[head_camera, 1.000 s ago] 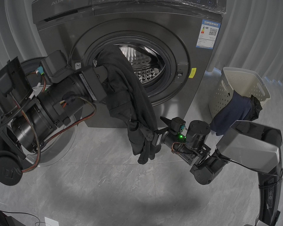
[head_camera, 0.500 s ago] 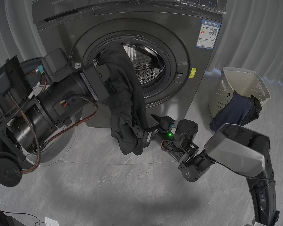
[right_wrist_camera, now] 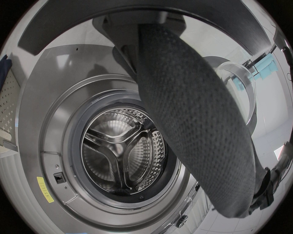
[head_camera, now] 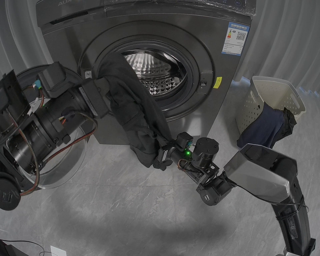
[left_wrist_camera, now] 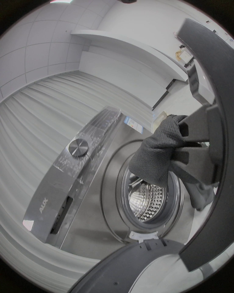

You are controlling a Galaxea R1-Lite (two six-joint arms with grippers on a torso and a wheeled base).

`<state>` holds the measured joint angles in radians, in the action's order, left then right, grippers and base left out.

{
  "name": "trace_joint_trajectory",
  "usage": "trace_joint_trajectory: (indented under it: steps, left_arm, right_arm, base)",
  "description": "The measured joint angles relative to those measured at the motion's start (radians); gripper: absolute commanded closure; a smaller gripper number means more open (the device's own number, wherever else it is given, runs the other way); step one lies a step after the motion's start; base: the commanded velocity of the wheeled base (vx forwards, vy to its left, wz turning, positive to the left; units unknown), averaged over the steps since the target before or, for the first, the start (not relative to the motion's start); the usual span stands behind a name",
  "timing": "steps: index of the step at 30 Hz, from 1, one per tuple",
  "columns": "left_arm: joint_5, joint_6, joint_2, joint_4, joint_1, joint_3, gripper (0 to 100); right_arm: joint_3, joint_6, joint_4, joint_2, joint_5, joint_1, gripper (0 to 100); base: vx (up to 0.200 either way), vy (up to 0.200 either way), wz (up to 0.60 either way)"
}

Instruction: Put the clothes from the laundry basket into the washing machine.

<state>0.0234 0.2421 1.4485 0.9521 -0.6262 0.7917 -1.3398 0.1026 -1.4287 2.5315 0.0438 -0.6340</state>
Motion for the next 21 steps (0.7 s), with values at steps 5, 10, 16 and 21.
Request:
trace_joint_trajectory:
  steps: [5,10,16,21]
  left_arm:
    - [0.000,-0.004,-0.015,-0.005,0.066,-0.075,100]
    - [0.002,-0.006,-0.027,-0.008,0.099,-0.208,100]
    - [0.013,-0.006,-0.003,-0.002,0.106,-0.350,100]
    - [0.039,-0.012,0.064,0.000,0.099,-0.418,100]
  right_arm:
    - [0.127,0.011,-0.021,-0.103,-0.001,0.006,100]
    - [0.248,0.024,-0.028,-0.246,-0.003,0.008,100]
    - [0.320,0.036,-0.019,-0.387,-0.024,0.001,100]
    - [0.333,0.042,0.029,-0.482,-0.042,-0.023,100]
  base:
    - [0.000,0.000,0.00]
    - [0.000,0.000,0.00]
    - [0.000,0.000,0.00]
    - [0.000,0.000,0.00]
